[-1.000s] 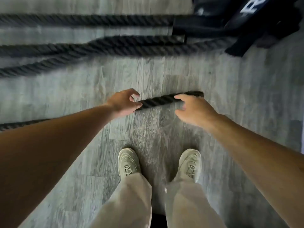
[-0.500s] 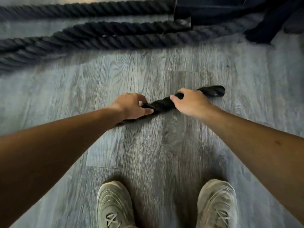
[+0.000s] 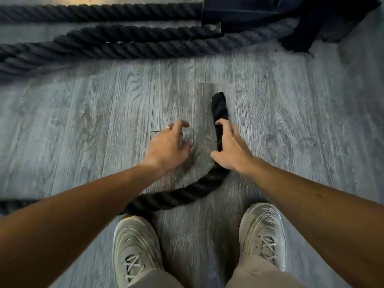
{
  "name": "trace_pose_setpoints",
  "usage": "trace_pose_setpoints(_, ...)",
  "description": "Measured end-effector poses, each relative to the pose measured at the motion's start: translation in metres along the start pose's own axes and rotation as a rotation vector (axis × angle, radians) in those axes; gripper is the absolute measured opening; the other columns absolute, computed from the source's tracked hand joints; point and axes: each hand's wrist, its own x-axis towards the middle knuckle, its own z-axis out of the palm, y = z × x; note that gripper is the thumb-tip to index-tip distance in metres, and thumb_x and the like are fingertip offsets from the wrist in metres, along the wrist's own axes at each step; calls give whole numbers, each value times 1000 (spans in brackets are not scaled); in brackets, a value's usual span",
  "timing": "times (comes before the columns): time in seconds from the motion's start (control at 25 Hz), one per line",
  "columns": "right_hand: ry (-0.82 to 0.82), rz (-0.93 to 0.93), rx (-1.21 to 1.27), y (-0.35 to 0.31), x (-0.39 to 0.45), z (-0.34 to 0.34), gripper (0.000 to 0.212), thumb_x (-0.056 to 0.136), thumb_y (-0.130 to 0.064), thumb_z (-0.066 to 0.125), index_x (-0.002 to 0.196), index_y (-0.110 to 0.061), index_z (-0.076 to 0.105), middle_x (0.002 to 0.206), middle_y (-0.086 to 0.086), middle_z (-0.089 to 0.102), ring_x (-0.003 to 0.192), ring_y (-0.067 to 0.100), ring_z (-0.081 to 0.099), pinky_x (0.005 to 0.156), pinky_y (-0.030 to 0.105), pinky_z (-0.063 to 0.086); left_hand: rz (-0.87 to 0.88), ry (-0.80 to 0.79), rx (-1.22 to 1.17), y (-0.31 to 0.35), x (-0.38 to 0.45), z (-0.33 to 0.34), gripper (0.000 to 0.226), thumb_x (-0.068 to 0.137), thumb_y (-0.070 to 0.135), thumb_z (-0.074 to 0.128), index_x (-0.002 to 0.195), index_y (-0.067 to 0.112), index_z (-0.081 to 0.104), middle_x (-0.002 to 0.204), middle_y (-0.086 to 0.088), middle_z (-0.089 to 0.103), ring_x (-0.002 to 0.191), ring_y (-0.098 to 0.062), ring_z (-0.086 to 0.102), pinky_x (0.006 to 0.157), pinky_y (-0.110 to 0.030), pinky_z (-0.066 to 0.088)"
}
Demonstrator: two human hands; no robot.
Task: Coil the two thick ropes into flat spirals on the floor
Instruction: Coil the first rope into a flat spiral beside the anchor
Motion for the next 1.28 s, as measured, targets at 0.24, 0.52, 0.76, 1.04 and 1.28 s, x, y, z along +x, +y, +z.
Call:
trace_pose_setpoints(0.24,-257,-293,-129,-3,2,-15,70,79,-15,69,134,-39,32,114,-2,35,77,16,51,59,31,40,522,-275,787,16,111,-45,63,88,65,43,140,30,49,143,-1,53,134,-24,45,109,-48,40)
trace_pose_setpoints(0.52,50,389,266,16,-74,32,85,71,-66,71,134,-22,33,124,4,59,109,30,61,89,41,52,574,-178,912,15,88,-7,63,87,75,36,141,42,40,128,-7,57,115,-28,52,92,-43,47)
trace_pose_setpoints(0.76,113,417,481,16,-53,20,59,75,-39,81,119,-30,43,103,-8,59,85,13,54,73,22,40,242,81,826,9,39,7,59,95,70,28,129,27,50,120,-17,59,92,-35,63,78,-41,46)
trace_pose_setpoints(1.04,414,211,347,27,-8,-22,49,72,-33,86,114,-22,62,101,-7,68,92,13,64,82,34,57,-218,-93,163,21,13,16,56,87,64,58,78,10,69,69,-7,69,74,-27,68,64,-31,49)
trace_pose_setpoints(1.28,143,189,-32,4,-68,47,153,44,-91,67,157,-28,-15,164,6,-24,150,44,-9,117,60,12,-227,-124,198,21,24,21,63,91,63,51,79,4,68,63,-10,70,69,-29,71,70,-36,58)
